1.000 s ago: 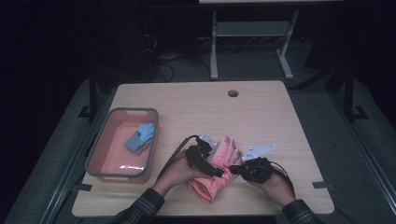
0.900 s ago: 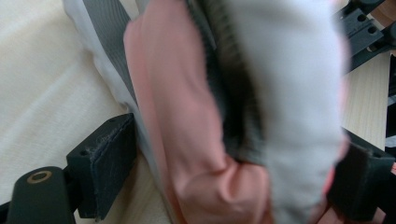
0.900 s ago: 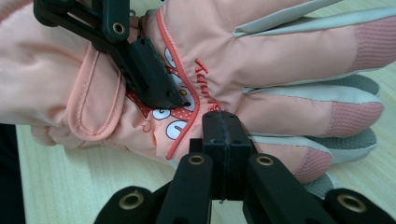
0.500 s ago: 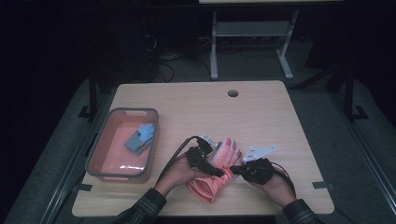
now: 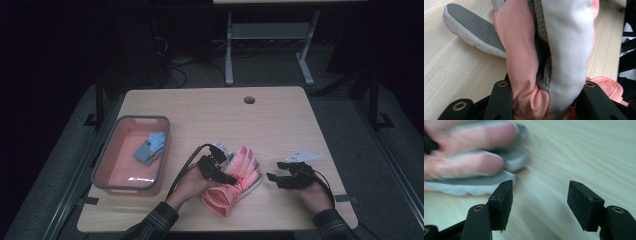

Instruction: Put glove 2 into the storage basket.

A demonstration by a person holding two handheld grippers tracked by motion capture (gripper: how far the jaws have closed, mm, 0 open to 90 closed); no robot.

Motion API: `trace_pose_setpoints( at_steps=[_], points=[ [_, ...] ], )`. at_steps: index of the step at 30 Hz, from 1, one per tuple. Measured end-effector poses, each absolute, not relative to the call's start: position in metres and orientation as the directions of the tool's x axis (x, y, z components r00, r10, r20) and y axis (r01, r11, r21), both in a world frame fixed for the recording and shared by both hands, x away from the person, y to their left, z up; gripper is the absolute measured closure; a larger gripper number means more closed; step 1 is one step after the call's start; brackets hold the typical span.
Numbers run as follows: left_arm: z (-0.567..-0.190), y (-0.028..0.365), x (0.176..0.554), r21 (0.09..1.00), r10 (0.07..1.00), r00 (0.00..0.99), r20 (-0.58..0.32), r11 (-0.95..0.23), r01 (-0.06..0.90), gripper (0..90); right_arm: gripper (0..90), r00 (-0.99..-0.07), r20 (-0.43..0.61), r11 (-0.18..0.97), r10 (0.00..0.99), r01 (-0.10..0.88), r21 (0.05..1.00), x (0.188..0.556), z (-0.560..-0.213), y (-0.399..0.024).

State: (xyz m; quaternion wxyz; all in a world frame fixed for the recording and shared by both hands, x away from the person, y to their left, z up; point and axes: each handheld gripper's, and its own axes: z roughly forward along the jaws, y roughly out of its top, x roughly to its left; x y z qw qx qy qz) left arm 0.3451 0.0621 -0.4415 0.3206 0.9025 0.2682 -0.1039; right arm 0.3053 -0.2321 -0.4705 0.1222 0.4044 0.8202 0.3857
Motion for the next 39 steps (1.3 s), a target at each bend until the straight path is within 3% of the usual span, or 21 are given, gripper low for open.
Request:
trace_pose_setpoints(
  at_steps=[12, 39],
  points=[
    [-0.422, 0.071, 0.340, 0.565, 0.416, 0.846, -0.332, -0.631, 0.532, 63.1, 14.5, -0.622, 0.038, 0.406, 0.782, 0.555, 0.726, 0.310, -0.482, -0.226],
    [-0.349, 0.126, 0.354, 0.621, 0.487, 0.827, -0.280, -0.565, 0.543, 63.2, 14.0, -0.624, 0.034, 0.412, 0.780, 0.554, 0.724, 0.310, -0.482, -0.226]
  ],
)
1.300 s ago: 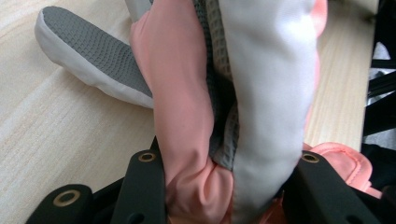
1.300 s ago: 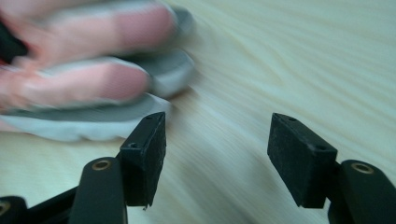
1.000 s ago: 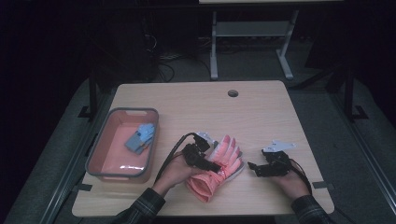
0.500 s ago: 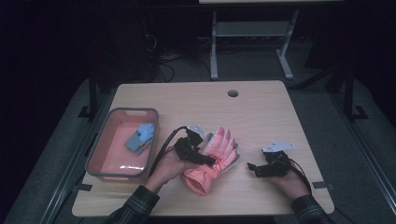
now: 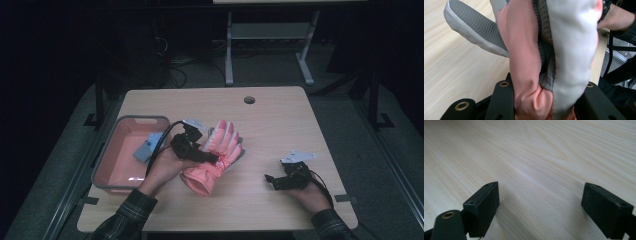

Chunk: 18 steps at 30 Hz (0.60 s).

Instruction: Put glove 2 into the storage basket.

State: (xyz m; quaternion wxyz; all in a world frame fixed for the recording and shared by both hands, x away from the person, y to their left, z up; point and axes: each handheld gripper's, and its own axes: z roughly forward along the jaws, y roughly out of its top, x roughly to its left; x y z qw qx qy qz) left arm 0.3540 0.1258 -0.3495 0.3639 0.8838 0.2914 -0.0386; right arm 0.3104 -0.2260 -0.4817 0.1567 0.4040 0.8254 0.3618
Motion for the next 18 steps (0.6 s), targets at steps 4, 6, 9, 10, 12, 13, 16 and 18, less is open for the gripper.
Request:
trace_pose_setpoints(
  at_steps=[4, 6, 9, 10, 12, 13, 16, 18],
  points=[
    [-0.337, 0.139, 0.356, 0.622, 0.507, 0.818, -0.271, -0.556, 0.551, 63.2, 13.5, -0.621, 0.035, 0.409, 0.783, 0.557, 0.723, 0.310, -0.482, -0.226],
    [-0.331, 0.147, 0.357, 0.626, 0.518, 0.812, -0.268, -0.547, 0.556, 63.2, 13.4, -0.620, 0.036, 0.408, 0.784, 0.558, 0.723, 0.310, -0.482, -0.226],
    [-0.324, 0.158, 0.359, 0.627, 0.533, 0.803, -0.266, -0.537, 0.564, 63.2, 13.2, -0.620, 0.036, 0.409, 0.784, 0.558, 0.722, 0.311, -0.482, -0.226],
    [-0.322, 0.162, 0.360, 0.627, 0.540, 0.799, -0.266, -0.532, 0.569, 63.2, 13.1, -0.619, 0.036, 0.408, 0.784, 0.559, 0.722, 0.310, -0.482, -0.226],
    [-0.317, 0.172, 0.361, 0.631, 0.552, 0.790, -0.267, -0.519, 0.577, 63.2, 13.1, -0.616, 0.039, 0.404, 0.787, 0.562, 0.722, 0.311, -0.482, -0.226],
    [-0.314, 0.177, 0.362, 0.631, 0.559, 0.785, -0.266, -0.515, 0.580, 63.1, 13.0, -0.615, 0.039, 0.403, 0.788, 0.563, 0.722, 0.311, -0.482, -0.226],
    [-0.308, 0.193, 0.364, 0.636, 0.584, 0.771, -0.254, -0.500, 0.588, 63.1, 12.8, -0.613, 0.039, 0.402, 0.789, 0.564, 0.721, 0.311, -0.482, -0.226],
    [-0.304, 0.204, 0.364, 0.638, 0.601, 0.759, -0.253, -0.486, 0.597, 63.1, 12.8, -0.613, 0.039, 0.402, 0.790, 0.564, 0.721, 0.311, -0.482, -0.226]
  ],
)
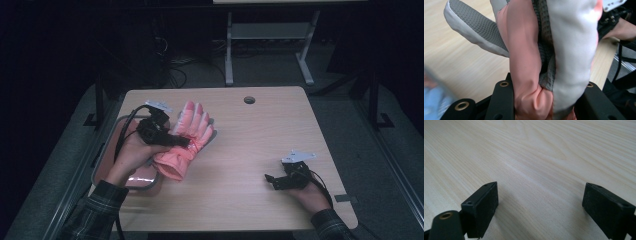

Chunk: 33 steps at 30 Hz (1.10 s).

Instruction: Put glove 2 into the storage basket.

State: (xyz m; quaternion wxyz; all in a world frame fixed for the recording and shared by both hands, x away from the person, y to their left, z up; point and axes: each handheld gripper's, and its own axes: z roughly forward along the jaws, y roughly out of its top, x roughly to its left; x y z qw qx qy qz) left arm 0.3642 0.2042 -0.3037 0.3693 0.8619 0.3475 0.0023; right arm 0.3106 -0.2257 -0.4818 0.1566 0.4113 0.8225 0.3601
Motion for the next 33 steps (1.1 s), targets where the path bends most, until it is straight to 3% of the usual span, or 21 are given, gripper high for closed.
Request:
trace_pose_setpoints(
  at_steps=[19, 33],
  points=[
    [-0.300, 0.305, 0.368, 0.613, 0.757, 0.611, -0.232, -0.374, 0.696, 62.9, 12.6, -0.606, 0.038, 0.397, 0.795, 0.568, 0.721, 0.311, -0.482, -0.226],
    [-0.346, 0.323, 0.380, 0.529, 0.813, 0.538, -0.224, -0.362, 0.768, 62.6, 12.6, -0.605, 0.037, 0.398, 0.795, 0.567, 0.722, 0.311, -0.482, -0.226]
  ],
)
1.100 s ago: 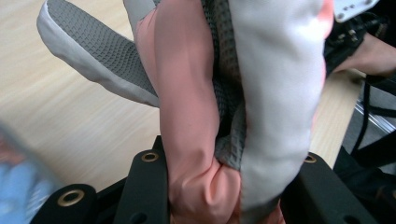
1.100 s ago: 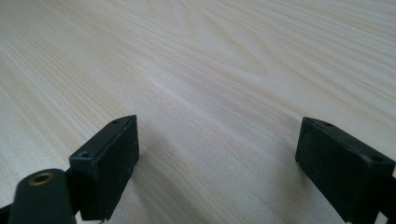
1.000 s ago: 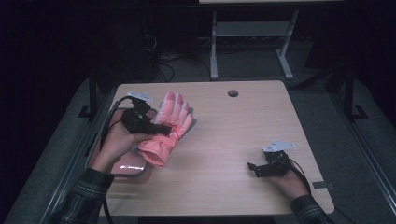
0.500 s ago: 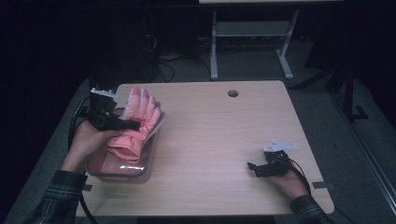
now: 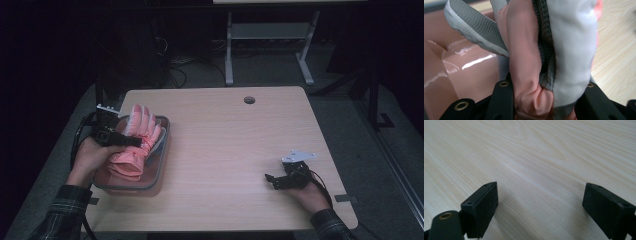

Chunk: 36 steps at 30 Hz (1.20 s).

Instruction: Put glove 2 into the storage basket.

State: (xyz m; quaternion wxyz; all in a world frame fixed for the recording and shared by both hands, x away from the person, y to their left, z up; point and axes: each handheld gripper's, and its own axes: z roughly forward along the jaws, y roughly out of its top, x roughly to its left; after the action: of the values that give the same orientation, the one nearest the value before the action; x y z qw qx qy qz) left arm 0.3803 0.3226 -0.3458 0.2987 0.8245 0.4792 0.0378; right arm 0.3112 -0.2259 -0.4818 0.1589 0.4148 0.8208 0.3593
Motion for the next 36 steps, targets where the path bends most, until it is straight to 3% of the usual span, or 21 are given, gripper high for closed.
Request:
trace_pose_setpoints(
  at_steps=[21, 25, 31, 36],
  points=[
    [-0.401, 0.317, 0.384, 0.460, 0.819, 0.518, -0.246, -0.371, 0.806, 58.4, 12.6, -0.605, 0.037, 0.398, 0.795, 0.566, 0.722, 0.311, -0.482, -0.226],
    [-0.403, 0.321, 0.385, 0.466, 0.814, 0.514, -0.270, -0.357, 0.810, 51.0, 12.6, -0.606, 0.037, 0.398, 0.795, 0.566, 0.722, 0.311, -0.482, -0.226],
    [-0.398, 0.322, 0.387, 0.478, 0.800, 0.530, -0.282, -0.362, 0.800, 32.6, 12.6, -0.606, 0.037, 0.398, 0.795, 0.566, 0.722, 0.311, -0.482, -0.226],
    [-0.390, 0.326, 0.386, 0.503, 0.802, 0.543, -0.249, -0.372, 0.780, 19.7, 12.6, -0.606, 0.037, 0.398, 0.795, 0.566, 0.722, 0.311, -0.482, -0.226]
  ],
)
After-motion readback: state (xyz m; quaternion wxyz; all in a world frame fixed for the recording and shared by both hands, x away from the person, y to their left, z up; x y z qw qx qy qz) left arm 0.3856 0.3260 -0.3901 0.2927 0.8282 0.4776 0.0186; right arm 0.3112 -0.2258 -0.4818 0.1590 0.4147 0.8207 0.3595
